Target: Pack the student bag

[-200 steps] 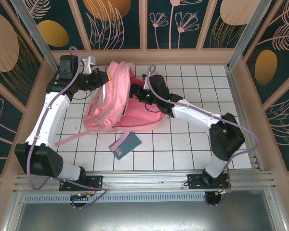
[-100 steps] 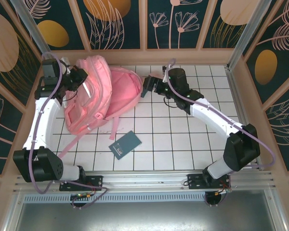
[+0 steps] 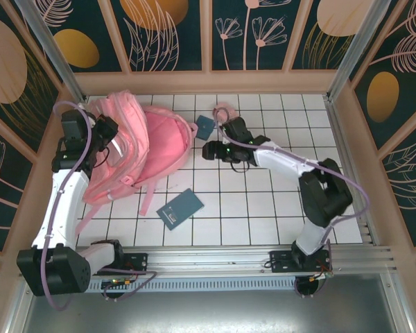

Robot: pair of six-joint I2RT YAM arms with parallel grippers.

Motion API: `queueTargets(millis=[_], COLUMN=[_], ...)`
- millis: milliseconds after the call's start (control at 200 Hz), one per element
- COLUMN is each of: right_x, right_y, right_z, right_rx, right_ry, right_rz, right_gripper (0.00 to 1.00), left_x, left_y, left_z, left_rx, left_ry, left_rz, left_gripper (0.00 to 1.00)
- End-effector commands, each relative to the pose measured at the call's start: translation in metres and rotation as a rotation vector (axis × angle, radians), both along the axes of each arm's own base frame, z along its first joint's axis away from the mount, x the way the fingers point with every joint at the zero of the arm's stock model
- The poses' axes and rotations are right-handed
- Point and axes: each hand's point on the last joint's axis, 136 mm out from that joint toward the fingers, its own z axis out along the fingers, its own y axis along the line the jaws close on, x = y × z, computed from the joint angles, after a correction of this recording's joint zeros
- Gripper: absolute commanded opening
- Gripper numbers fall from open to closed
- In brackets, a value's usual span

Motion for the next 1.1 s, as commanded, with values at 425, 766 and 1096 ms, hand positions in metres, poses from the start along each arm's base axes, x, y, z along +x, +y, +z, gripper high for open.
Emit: queueTargets(millis=[425,766,1096], right_x=[0.149,0.174,0.157], right_y=[0.02,0.033,0.033], right_z=[-0.048,-0.084,-0.127], right_rx=[-0.411,-0.516,-0.495], right_ry=[-0.112,-0.214,-0.108], right_rz=[-0.275,-0.276,-0.19], right_gripper=[0.99,0.99,0.79], left_x=[-0.001,0.005,0.007], left_y=[0.018,0.012,0.009], left_z=[-0.027,-0.037,-0.038], left_rx=[-0.037,-0.068,-0.077], left_ry=[0.014,0.028,0.025], left_rz=[0.116,0.088,0.076], left_gripper=[0.0,0.0,0.0])
